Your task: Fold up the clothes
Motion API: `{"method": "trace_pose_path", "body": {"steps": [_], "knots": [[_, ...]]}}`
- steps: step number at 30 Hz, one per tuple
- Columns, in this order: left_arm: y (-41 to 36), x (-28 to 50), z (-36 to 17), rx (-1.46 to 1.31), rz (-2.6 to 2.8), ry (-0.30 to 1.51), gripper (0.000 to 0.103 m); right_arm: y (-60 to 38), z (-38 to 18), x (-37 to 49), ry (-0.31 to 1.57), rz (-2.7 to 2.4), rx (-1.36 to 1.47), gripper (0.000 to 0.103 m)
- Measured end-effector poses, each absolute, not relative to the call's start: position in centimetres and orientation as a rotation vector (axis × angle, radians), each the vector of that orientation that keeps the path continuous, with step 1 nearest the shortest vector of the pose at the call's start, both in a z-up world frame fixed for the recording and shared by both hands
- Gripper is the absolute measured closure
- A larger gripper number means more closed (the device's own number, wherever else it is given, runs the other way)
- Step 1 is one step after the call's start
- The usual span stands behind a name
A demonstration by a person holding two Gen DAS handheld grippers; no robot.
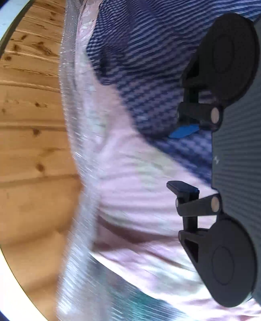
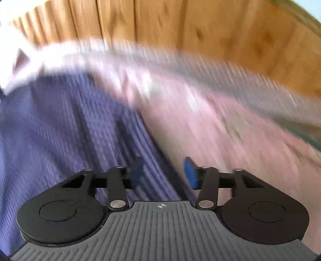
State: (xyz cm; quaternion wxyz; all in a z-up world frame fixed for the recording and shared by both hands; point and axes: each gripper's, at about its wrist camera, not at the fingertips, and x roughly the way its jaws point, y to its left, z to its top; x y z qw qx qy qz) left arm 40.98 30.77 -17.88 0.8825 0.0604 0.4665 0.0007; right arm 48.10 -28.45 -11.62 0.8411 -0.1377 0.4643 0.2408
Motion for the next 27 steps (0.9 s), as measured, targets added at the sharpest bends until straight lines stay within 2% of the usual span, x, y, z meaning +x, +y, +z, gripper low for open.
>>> {"method": "trace_pose_path", "body": {"steps": [2,3,4,5,6,8,9,10,11,14,16,19,22,24,26,27], "knots": [[28.9,42.9,-18.5,0.140,-0.050,0.962,0.055,-25.2,-12.5,50.7,0.957,0.537,-0.234,0.039],[28.0,43.6,-19.2,0.161,-0.075,0.968,0.056,-24.0,-13.4,51.8,0.975,0.552,-0.233,0.045],[27.6,44.1,-19.8,0.194,-0.076,0.974,0.057,-22.9,-14.4,52.9,0.993,0.568,-0.233,0.054],[28.0,44.2,-20.1,0.194,-0.053,0.969,0.053,-22.2,-15.2,53.5,1.024,0.602,-0.252,0.091],[28.3,44.3,-20.5,0.194,-0.030,0.964,0.049,-22.0,-15.6,53.3,1.014,0.614,-0.296,0.094],[29.3,44.0,-20.7,0.199,0.060,0.954,0.049,-21.7,-16.3,52.8,0.985,0.633,-0.386,0.092],[29.9,43.7,-20.6,0.206,0.117,0.953,0.060,-22.0,-16.3,52.8,0.979,0.611,-0.379,0.072],[30.4,43.1,-20.3,0.212,0.164,0.958,0.067,-22.1,-16.3,52.5,0.956,0.561,-0.402,0.060],[30.8,42.0,-19.7,0.182,0.172,0.954,0.075,-22.3,-15.9,51.9,0.938,0.518,-0.415,0.053],[31.8,36.4,-16.2,-0.004,0.088,0.871,0.070,-22.9,-14.0,49.0,0.879,0.463,-0.408,0.058],[31.2,32.5,-15.3,-0.095,-0.024,0.886,0.068,-23.4,-11.9,45.7,0.831,0.530,-0.337,0.059],[29.3,27.8,-16.9,-0.107,-0.136,1.011,0.068,-22.8,-13.8,40.1,0.919,0.692,-0.358,0.061],[29.5,24.5,-19.5,-0.028,-0.055,1.110,0.073,-23.6,-16.6,35.7,0.972,0.745,-0.439,0.065],[30.7,22.9,-19.1,-0.041,-0.014,1.086,0.066,-26.2,-17.2,34.6,0.981,0.681,-0.411,0.065],[29.5,21.9,-18.0,-0.070,-0.036,1.064,0.069,-28.4,-16.6,34.4,1.038,0.558,-0.396,0.060],[28.9,21.4,-17.4,-0.084,-0.047,1.052,0.070,-28.7,-16.0,33.9,1.028,0.529,-0.419,0.063]]}}
